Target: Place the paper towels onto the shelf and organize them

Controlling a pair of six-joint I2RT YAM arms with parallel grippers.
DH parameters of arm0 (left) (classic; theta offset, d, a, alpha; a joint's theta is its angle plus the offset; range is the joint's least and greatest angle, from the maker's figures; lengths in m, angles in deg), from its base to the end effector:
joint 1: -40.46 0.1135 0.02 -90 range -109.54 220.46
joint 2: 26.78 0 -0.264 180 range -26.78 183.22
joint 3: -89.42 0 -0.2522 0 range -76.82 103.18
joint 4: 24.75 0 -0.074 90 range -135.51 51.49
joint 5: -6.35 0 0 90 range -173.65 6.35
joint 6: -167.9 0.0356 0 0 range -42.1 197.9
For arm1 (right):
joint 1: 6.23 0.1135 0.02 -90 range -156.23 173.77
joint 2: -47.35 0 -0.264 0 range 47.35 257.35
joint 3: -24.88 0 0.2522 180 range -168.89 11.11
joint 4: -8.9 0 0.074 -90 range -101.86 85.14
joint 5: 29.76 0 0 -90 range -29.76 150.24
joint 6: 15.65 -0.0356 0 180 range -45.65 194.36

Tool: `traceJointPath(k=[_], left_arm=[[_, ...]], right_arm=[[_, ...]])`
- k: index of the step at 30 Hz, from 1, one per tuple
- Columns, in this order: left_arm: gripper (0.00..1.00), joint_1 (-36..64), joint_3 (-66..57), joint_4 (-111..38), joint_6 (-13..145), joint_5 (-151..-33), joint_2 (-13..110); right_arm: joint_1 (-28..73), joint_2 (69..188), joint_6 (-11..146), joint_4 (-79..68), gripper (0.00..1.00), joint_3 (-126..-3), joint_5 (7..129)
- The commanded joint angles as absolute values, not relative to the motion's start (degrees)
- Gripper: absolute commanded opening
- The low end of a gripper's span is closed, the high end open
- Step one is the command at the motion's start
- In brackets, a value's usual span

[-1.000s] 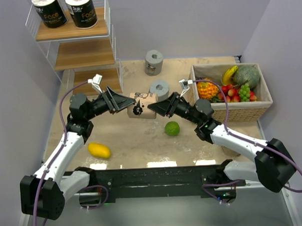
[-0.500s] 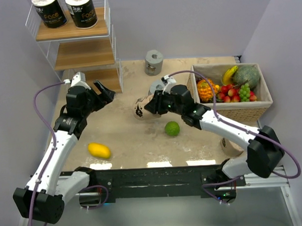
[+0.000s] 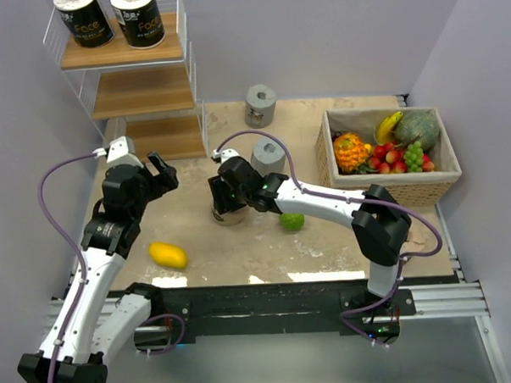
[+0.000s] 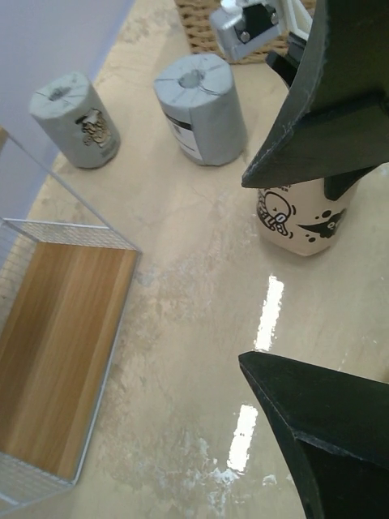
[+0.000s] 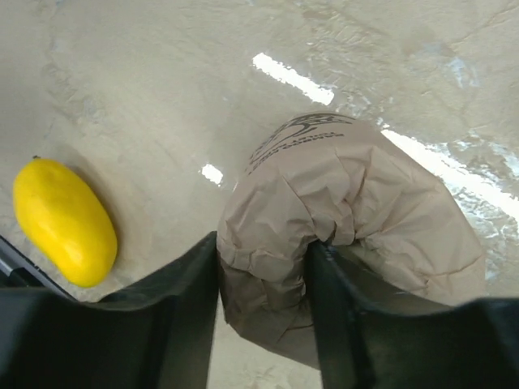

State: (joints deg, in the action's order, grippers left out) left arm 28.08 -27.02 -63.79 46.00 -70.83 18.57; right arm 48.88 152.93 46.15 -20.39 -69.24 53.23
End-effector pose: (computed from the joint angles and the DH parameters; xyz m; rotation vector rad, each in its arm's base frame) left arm 0.1733 -0.0299 0.3415 -0.4747 1.8774 -0.3008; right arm 0.2443 0.3428 0.2463 -0.4832 2.3037 0.6091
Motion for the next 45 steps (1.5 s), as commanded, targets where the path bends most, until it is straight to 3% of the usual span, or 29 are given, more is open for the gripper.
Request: traceJointPath(k=[1, 7, 13, 23, 30, 45], left_arm=[[0.86, 28.33, -27.08, -62.68, 52.67, -77.4, 20.59], [0.83, 25.79, -22.95, -65.23, 55.23, -80.93, 26.48], [0.83, 12.61, -17.85, -67.87, 56.37, -70.03, 33.07], [0.82, -1.89, -9.68, -72.43, 59.27, -64.58, 47.21], [0.8, -3.31, -7.39, -74.55, 60.15, -62.73, 53.64], [0.74, -3.4, -12.31, -68.93, 60.06, -69.5, 57.69]], right_arm=[[49.23, 150.62, 47.9, -23.75, 0.64, -72.21, 50.92], [49.23, 143.17, 48.25, -22.62, 0.73, -69.67, 54.34], [49.23, 133.15, 47.81, -20.15, 0.74, -62.9, 55.67], [49.14, 109.08, 48.25, -20.33, 0.74, -45.94, 43.63], [49.14, 96.59, 47.9, -21.73, 0.74, -39.25, 38.71], [49.14, 95.16, 47.64, -21.82, 0.75, -38.37, 38.26]])
